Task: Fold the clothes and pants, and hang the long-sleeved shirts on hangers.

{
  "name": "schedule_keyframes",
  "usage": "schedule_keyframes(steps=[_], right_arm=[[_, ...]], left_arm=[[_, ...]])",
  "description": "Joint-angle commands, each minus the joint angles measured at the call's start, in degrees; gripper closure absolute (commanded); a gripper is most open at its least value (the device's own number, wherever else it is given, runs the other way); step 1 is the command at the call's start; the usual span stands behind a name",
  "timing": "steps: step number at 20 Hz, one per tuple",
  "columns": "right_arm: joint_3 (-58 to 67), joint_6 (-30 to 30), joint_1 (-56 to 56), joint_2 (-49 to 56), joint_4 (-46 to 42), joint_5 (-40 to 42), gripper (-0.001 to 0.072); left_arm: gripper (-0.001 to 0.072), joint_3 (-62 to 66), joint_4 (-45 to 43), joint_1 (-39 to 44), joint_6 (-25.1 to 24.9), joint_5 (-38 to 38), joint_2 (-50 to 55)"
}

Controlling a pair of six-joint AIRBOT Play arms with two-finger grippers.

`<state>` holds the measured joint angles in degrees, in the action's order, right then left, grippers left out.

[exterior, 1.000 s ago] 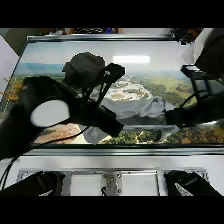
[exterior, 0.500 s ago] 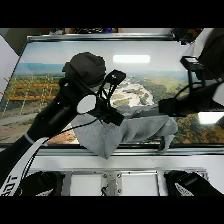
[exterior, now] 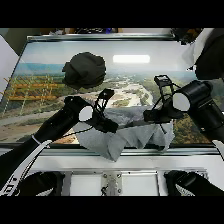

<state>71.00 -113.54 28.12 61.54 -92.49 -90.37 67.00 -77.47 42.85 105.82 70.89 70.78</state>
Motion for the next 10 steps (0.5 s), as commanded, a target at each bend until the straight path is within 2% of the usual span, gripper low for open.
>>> schedule_keyframes(steps=[1,2,3,7,10], right_arm=[[-0.9,-0.5,1.0,0.2,1.2,-0.2,0.0678],[-0.9,-0.5,1.0,0.3,1.3,-0.1,0.0678],[-0.9,-0.5,1.0,0.3,1.3,-0.1,0.0678],[-0.9,-0.5,1.0,0.3,1.3,-0.1,0.0679],[-0.9,-0.5,0.9,0.3,1.2,0.0,0.0679]], left_arm=[[0.0349,-1.7,2.6,-0.1,0.0,-1.0,-0.7],[0.0053,-0.9,2.5,-0.2,0.0,-1.0,-0.6],[0.0014,0.3,2.4,-0.2,-0.4,-0.9,-0.7],[0.0012,7.5,2.1,-1.4,-2.9,0.6,-0.7],[0.0013,12.6,2.0,-5.2,-5.4,5.0,-0.7]])
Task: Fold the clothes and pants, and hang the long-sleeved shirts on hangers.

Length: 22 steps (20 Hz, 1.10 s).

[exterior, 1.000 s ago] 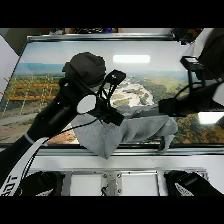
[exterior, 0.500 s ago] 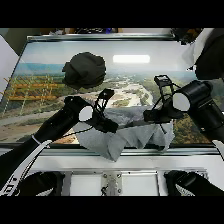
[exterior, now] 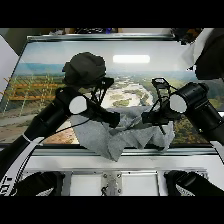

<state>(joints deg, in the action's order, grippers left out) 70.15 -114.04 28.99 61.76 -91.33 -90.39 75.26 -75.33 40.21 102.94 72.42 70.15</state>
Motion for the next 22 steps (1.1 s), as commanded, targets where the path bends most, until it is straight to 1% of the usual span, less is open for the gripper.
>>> schedule_keyframes(steps=[1,3,5,6,8,9,11,13,15,17,18,20,22], right_arm=[[0.0,0.0,0.0,0.0,0.1,0.0,0.0679],[0.0,0.0,0.0,0.0,0.1,0.0,0.0680],[0.0,0.0,0.0,0.0,0.1,0.0,0.0680],[0.0,0.0,0.0,0.0,0.1,0.0,0.0679],[0.0,0.0,0.0,0.0,0.1,0.0,0.0680],[0.0,0.0,0.0,0.0,0.1,0.0,0.0680],[0.0,0.0,0.0,0.0,0.1,0.0,0.0680],[0.0,0.0,0.0,0.0,0.1,0.0,0.0679],[0.0,0.0,0.0,0.0,0.1,0.0,0.0680],[0.0,0.0,0.0,0.0,0.1,0.0,0.0679],[0.0,0.0,0.0,0.0,0.1,0.0,0.0680],[0.0,0.0,0.0,0.0,0.1,0.0,0.0680],[0.0,0.0,0.0,0.0,0.1,0.0,0.0680]], left_arm=[[0.0012,5.7,-0.1,-4.2,-3.8,4.8,0.0],[0.0012,7.5,-0.2,-8.7,-7.3,5.9,-0.4],[0.0013,7.8,-0.5,-15.2,-10.9,5.8,-0.7],[0.0013,7.8,-2.3,-18.7,-11.7,5.9,-0.7],[0.0013,7.7,-11.8,-25.1,-11.6,5.8,-0.4],[0.0013,7.7,-17.5,-28.1,-11.6,5.7,0.3],[0.0012,7.7,-25.8,-33.1,-11.3,5.0,3.1],[0.0013,7.7,-28.9,-37.1,-10.4,4.5,7.3],[0.0014,7.6,-29.4,-39.9,-10.1,3.3,12.1],[0.0014,7.6,-32.2,-41.6,-8.0,1.9,16.3],[0.0014,7.1,-34.2,-42.2,-7.4,0.7,17.9],[0.0014,3.1,-37.8,-43.3,-3.9,-5.0,18.7],[0.0013,-2.1,-37.8,-44.5,-3.0,-12.0,18.6]])
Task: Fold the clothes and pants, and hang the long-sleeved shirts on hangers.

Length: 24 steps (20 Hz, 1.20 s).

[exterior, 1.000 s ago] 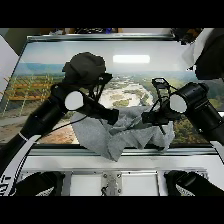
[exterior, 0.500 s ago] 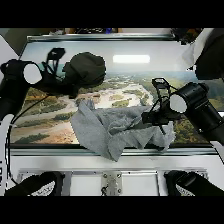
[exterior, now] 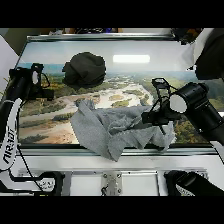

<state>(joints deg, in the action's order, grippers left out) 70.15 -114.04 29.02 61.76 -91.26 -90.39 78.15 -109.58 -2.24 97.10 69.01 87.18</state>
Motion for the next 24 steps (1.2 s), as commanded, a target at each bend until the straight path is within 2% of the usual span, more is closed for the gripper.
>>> schedule_keyframes(steps=[1,5,10,15,20,24], right_arm=[[0.0,0.0,0.0,0.0,0.0,0.0,0.0680],[0.0,0.0,0.0,0.0,0.0,0.0,0.0680],[0.0,0.0,0.0,0.0,0.0,0.0,0.0680],[0.0,0.0,0.0,0.0,0.0,0.0,0.0680],[0.0,0.0,0.0,0.0,0.0,0.0,0.0680],[0.0,0.0,0.0,0.0,0.0,0.0,0.0680]], left_arm=[[0.0014,-7.3,-4.9,-2.6,3.0,-11.8,1.6],[0.0014,-13.4,-11.2,-5.0,3.1,-21.8,1.7],[0.0014,-16.7,-10.7,-9.7,3.8,-27.7,1.7],[0.0013,-17.9,-10.4,-9.8,3.8,-34.2,1.7],[0.0014,-17.9,-10.8,-9.9,3.8,-33.1,4.9],[0.0013,-17.9,-11.0,-10.3,3.3,-36.0,6.6]])
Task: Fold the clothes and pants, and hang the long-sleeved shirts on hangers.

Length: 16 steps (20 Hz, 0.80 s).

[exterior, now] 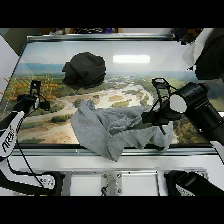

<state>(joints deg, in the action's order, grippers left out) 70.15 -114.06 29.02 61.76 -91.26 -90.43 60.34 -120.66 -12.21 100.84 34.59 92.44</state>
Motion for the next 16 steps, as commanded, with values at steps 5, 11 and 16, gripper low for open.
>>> schedule_keyframes(steps=[5,11,16], right_arm=[[0.0,0.0,0.0,0.0,0.0,0.0,0.0680],[0.0,0.0,0.0,0.0,0.0,0.0,0.0680],[0.0,0.0,0.0,0.0,0.0,0.0,0.0680]], left_arm=[[0.0211,-0.1,0.2,-0.9,-0.5,-1.8,1.9],[0.0692,-0.1,0.2,-0.9,-0.5,-2.3,1.8],[0.0693,-0.1,0.2,-0.9,-0.5,-1.9,-2.0]])
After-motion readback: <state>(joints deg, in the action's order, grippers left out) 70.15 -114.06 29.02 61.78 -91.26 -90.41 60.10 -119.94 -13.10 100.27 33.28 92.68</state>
